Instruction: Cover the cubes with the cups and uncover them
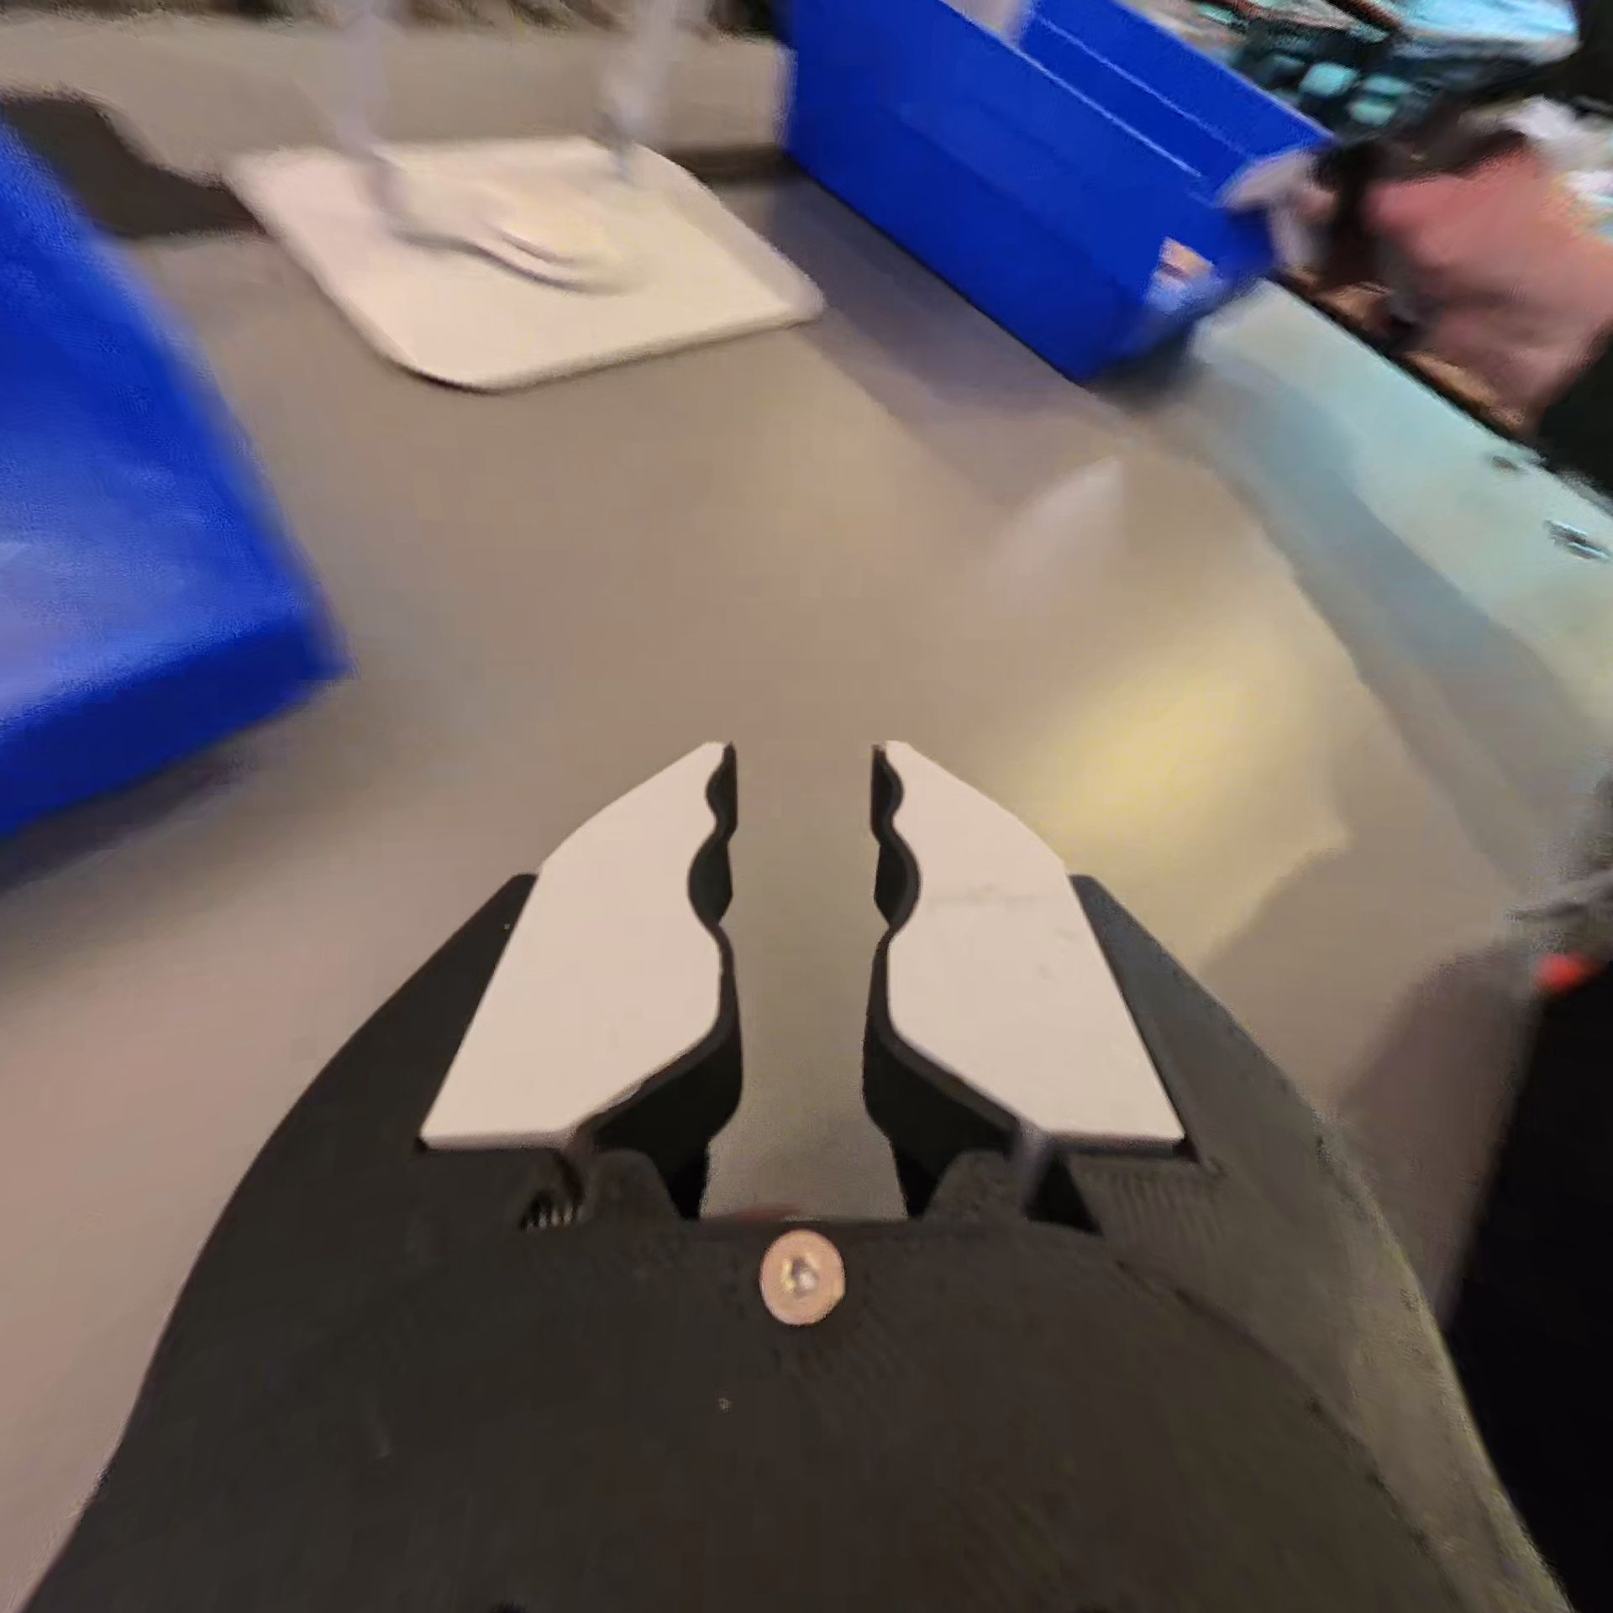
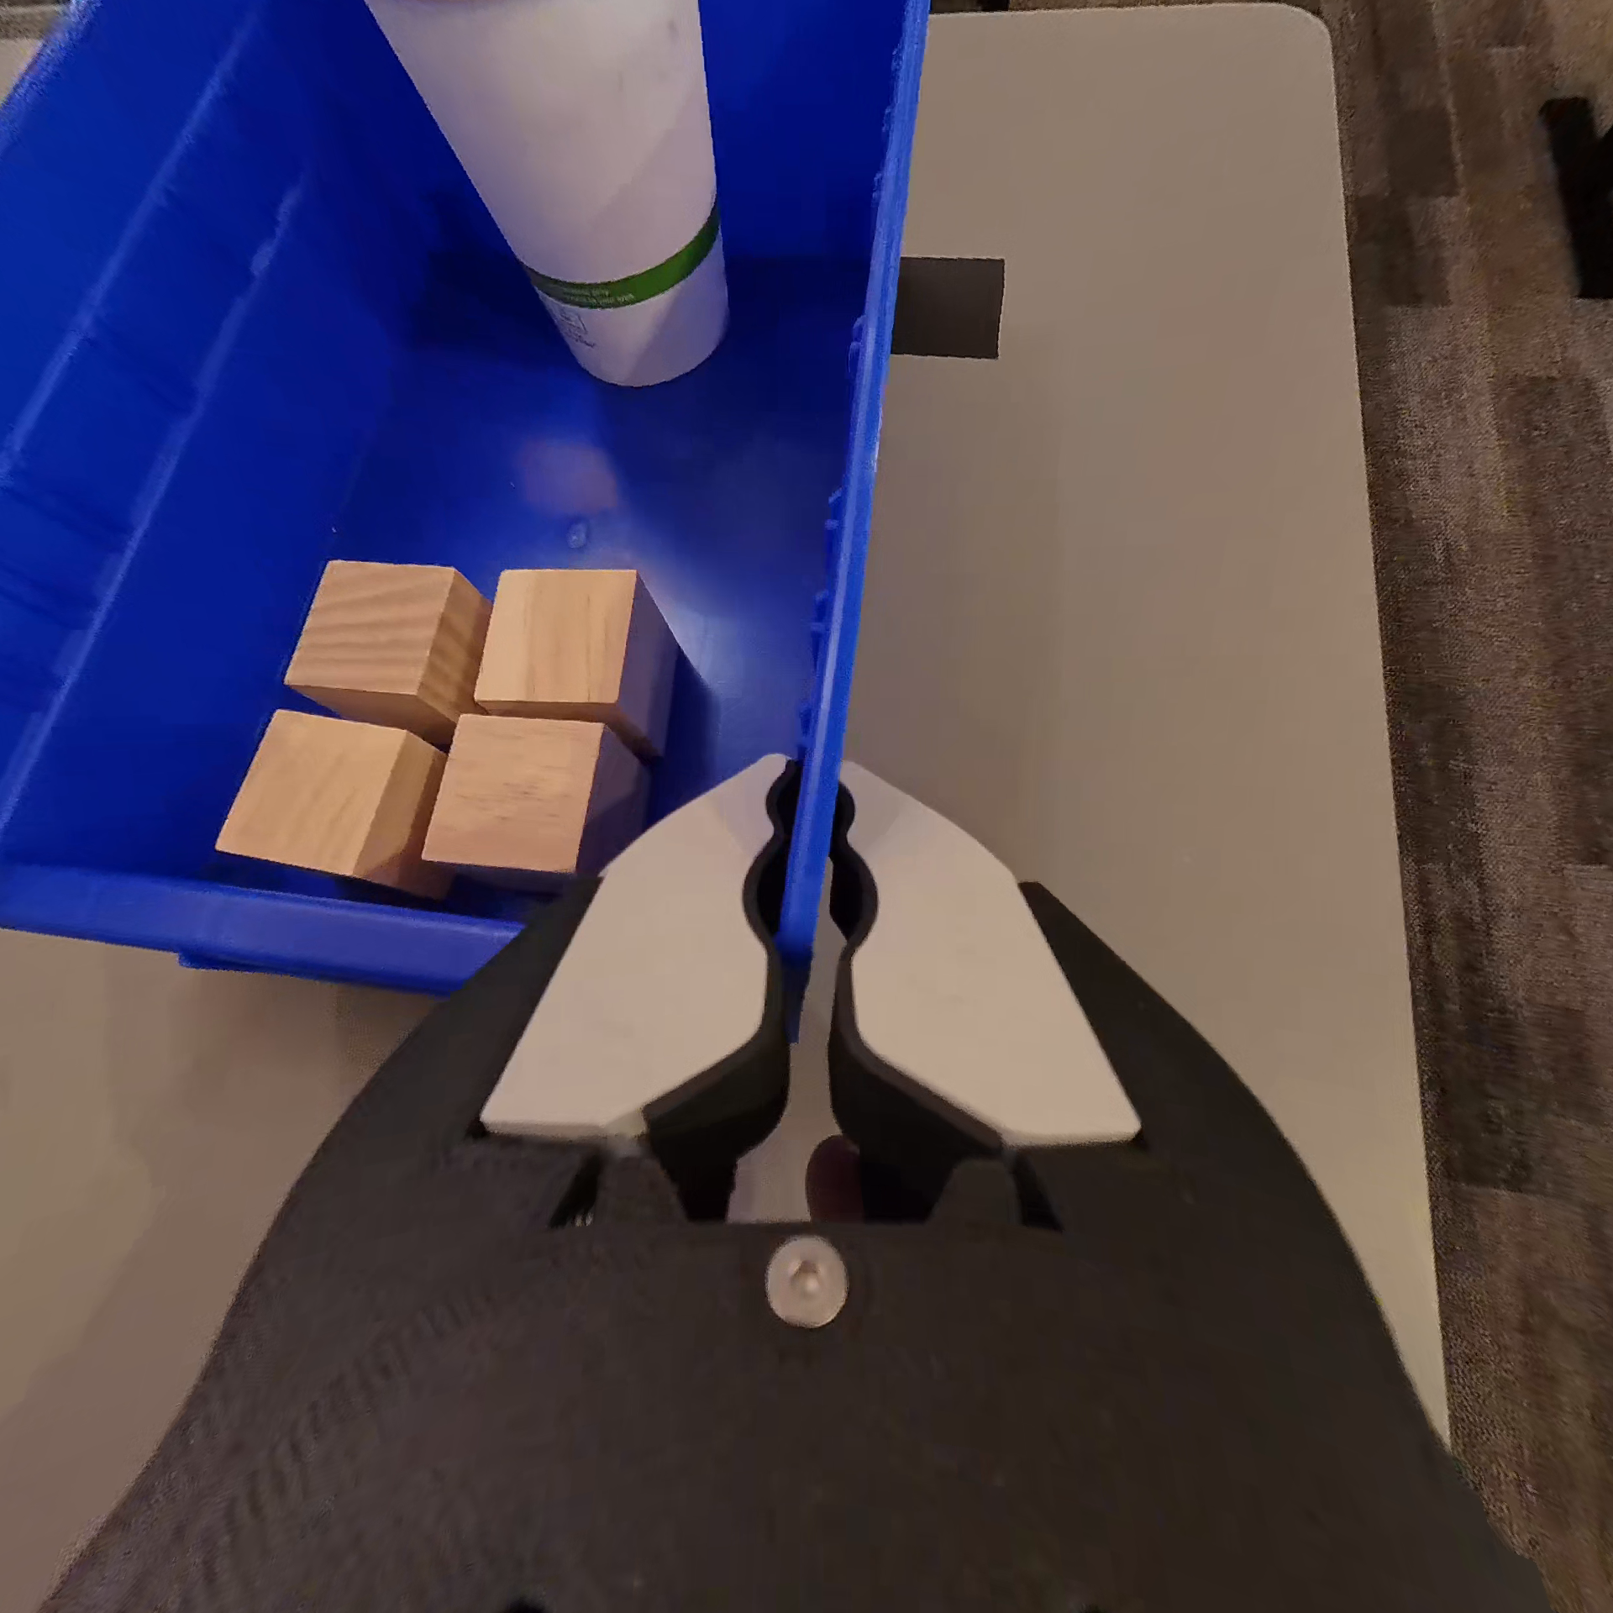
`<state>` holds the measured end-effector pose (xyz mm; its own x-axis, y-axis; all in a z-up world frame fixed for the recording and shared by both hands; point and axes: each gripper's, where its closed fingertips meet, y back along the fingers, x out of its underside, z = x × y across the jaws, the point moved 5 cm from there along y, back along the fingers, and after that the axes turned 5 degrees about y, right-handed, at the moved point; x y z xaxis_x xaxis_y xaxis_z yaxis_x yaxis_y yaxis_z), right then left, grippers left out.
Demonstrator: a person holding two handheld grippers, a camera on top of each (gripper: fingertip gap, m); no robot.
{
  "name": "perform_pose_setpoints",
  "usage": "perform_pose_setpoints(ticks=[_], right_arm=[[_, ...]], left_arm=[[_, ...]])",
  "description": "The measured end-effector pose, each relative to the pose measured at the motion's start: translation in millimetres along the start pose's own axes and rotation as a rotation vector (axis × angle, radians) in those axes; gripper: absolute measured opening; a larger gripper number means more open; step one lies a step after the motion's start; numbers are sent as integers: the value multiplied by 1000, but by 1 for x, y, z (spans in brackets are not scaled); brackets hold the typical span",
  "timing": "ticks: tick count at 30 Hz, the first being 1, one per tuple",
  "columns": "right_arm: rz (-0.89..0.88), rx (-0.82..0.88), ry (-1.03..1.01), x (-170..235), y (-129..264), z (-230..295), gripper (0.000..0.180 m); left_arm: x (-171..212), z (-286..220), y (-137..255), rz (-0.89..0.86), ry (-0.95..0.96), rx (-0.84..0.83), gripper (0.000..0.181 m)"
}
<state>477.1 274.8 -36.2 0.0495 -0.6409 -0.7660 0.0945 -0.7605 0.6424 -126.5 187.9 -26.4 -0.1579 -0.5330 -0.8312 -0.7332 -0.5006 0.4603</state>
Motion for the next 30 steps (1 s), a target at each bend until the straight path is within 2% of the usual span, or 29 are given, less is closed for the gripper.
perform_pose_setpoints(ticks=[1,5,8,13,16,18,21,23,30], right_arm=[[-1,0,-1,1,1,1,4],[13,7,25,10,12,5,4],[27,10,37,21,25,11,4],[28,6,24,43,51,22,4],[22,-7,30,57,68,31,4],[23,-19,35,65,78,36,4],[25,-41,39,78,93,44,4],[25,-55,44,86,103,50,5],[26,-144,128,107,128,70,4]], left_arm=[[-11,19,14,-46,-6,-95,33],[-49,94,77,-194,-3,-442,57],[-65,147,113,-234,5,-663,88],[-63,214,115,-148,87,-762,115],[-53,238,100,-92,139,-717,104],[-46,243,85,-57,194,-620,80],[-43,247,73,-70,233,-510,29],[-42,252,71,-105,258,-495,11],[-39,254,82,-166,215,-494,2]])
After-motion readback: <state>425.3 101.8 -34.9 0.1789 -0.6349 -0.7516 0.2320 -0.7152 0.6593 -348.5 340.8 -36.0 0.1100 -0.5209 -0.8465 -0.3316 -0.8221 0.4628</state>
